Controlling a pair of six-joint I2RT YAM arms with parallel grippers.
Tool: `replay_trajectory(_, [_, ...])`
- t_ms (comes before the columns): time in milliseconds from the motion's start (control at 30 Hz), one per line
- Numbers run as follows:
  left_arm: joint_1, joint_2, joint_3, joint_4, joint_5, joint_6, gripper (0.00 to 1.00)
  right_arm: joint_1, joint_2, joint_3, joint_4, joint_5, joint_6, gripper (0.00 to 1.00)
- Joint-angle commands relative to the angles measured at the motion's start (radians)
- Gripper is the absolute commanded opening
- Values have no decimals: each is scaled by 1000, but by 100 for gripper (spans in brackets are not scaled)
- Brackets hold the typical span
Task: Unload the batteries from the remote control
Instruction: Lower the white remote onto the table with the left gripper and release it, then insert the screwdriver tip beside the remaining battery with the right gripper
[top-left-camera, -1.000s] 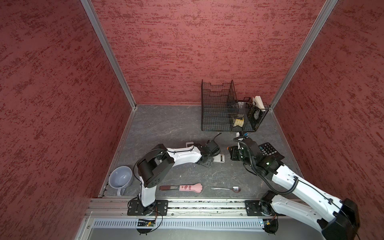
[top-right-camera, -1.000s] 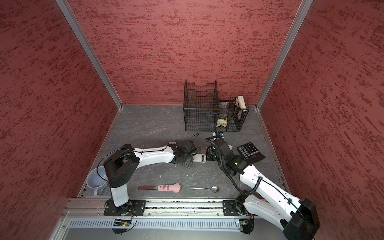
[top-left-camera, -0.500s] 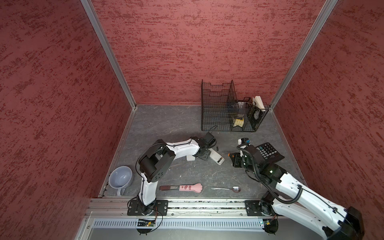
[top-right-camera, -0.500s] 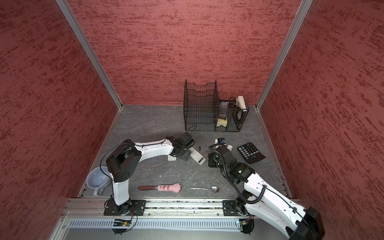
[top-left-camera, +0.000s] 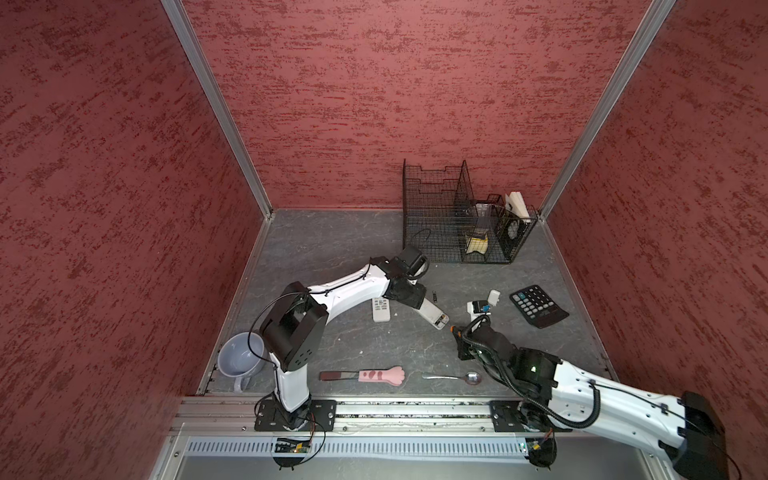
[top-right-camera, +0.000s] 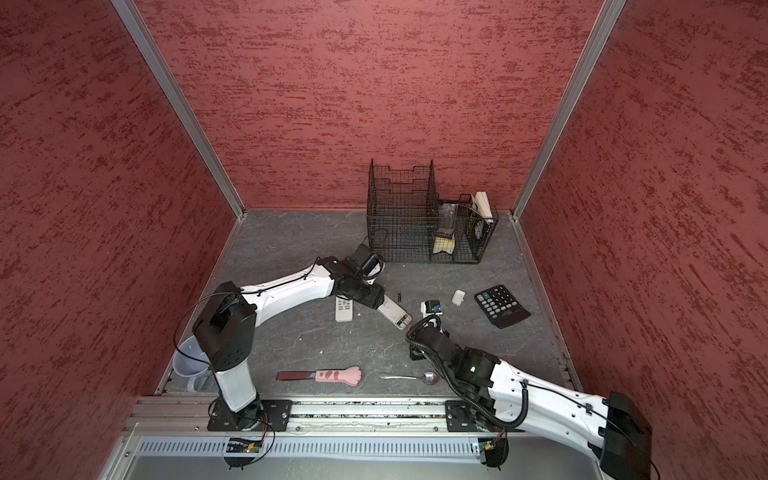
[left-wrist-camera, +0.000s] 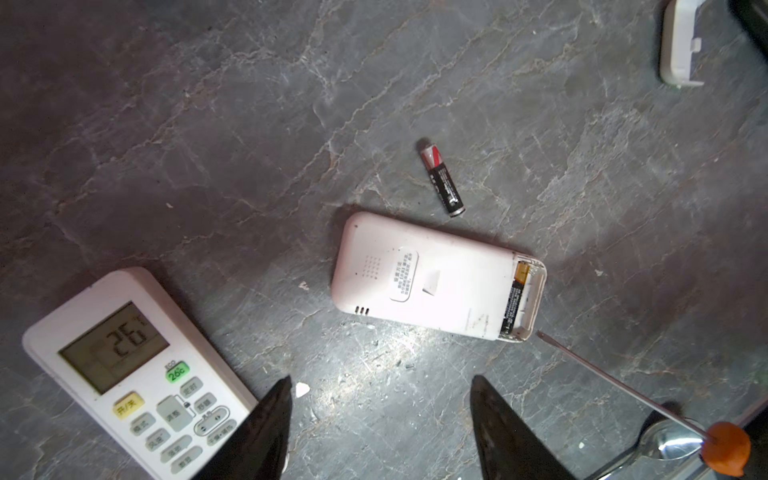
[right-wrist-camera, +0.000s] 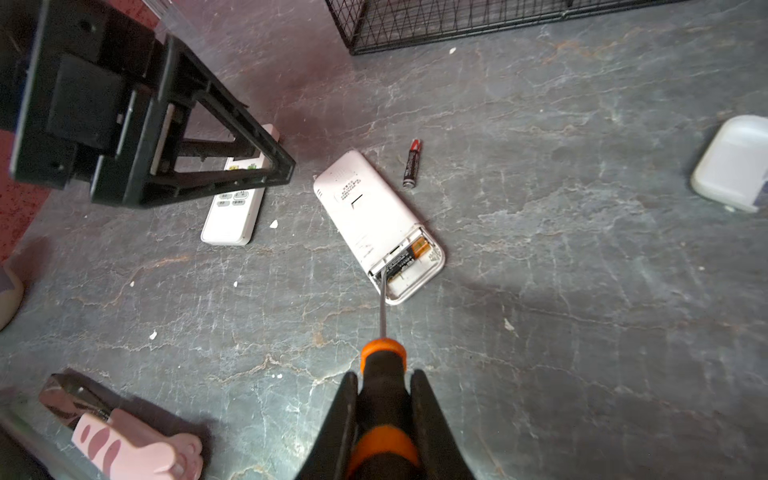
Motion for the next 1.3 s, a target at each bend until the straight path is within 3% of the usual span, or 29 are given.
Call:
replay_trajectory(0, [23,15,2,25,89,-18,67,14,-33,-11,45,82,32,0])
replay_trajectory(400, [29,70,10,109,173,-31,63,15,-67,-108,115,38,56,0])
replay_trajectory(1267, [1,131,5,102,129,-8,51,14,-45,-179,206,19,65,0])
